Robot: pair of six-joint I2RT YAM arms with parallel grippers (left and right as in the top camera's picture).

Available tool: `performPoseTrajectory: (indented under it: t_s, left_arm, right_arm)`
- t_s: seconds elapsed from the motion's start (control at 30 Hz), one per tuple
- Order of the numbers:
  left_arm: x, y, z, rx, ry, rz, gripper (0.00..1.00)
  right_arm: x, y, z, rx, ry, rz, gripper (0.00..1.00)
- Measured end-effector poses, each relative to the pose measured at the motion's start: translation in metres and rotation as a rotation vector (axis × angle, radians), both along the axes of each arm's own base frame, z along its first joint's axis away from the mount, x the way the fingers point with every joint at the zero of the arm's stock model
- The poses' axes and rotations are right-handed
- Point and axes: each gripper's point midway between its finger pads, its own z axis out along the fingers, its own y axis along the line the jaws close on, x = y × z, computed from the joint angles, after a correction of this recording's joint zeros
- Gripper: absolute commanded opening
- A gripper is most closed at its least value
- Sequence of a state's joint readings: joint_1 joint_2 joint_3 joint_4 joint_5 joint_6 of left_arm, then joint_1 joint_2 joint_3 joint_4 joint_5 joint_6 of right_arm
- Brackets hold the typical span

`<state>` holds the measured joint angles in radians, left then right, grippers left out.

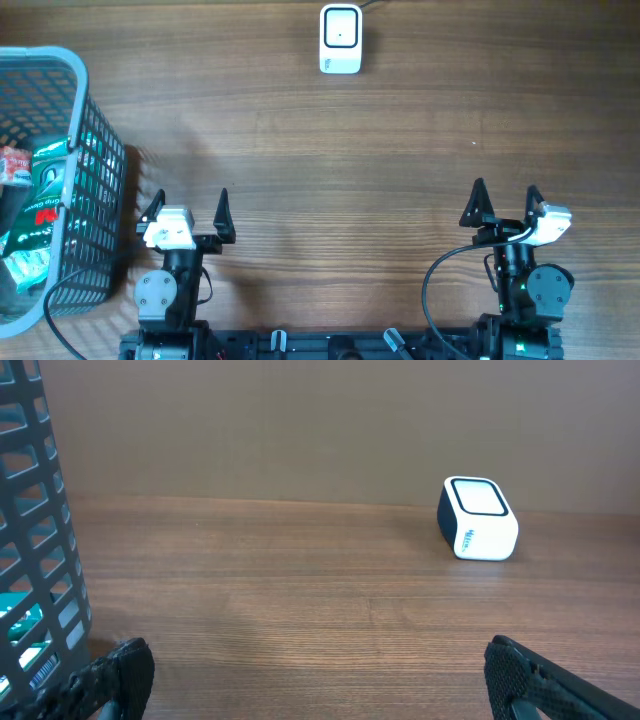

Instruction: Scan the item barcode

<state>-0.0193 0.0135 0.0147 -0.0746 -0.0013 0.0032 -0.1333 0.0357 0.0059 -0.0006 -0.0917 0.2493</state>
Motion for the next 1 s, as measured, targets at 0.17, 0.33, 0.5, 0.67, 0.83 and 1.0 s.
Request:
performPoseTrajectory:
  t_s: [0.17, 0.33, 0.5, 0.67, 0.83, 1.0]
  left_arm:
    - [0.0, -0.009, 0.002, -0.006, -0.01, -0.05, 1.0]
    - [-0.004, -0.031, 0.016, -0.091, -0.042, -0.18, 1.0]
    - [-0.013, -0.04, 0.029, -0.128, -0.002, -0.23, 1.0]
    - [-0.015, -0.042, 0.036, -0.132, -0.007, -0.238, 1.0]
    - [-0.015, -0.044, 0.043, -0.13, -0.037, -0.252, 1.0]
    - [-0.021, -0.059, 0.042, -0.136, -0.021, -0.344, 1.0]
  right_arm:
    - [0.0, 0.0, 0.0, 0.0, 0.0, 0.0, 1.0]
    - [0.0, 0.0, 0.0, 0.0, 0.0, 0.0, 1.0]
    - [0.0, 0.0, 0.0, 0.0, 0.0, 0.0, 1.0]
    - [0.0, 0.0, 0.0, 0.0, 0.0, 0.0, 1.0]
    - [0.0, 0.0, 0.0, 0.0, 0.0, 0.0, 1.0]
    - [0.0, 0.0, 0.0, 0.0, 0.0, 0.0, 0.99]
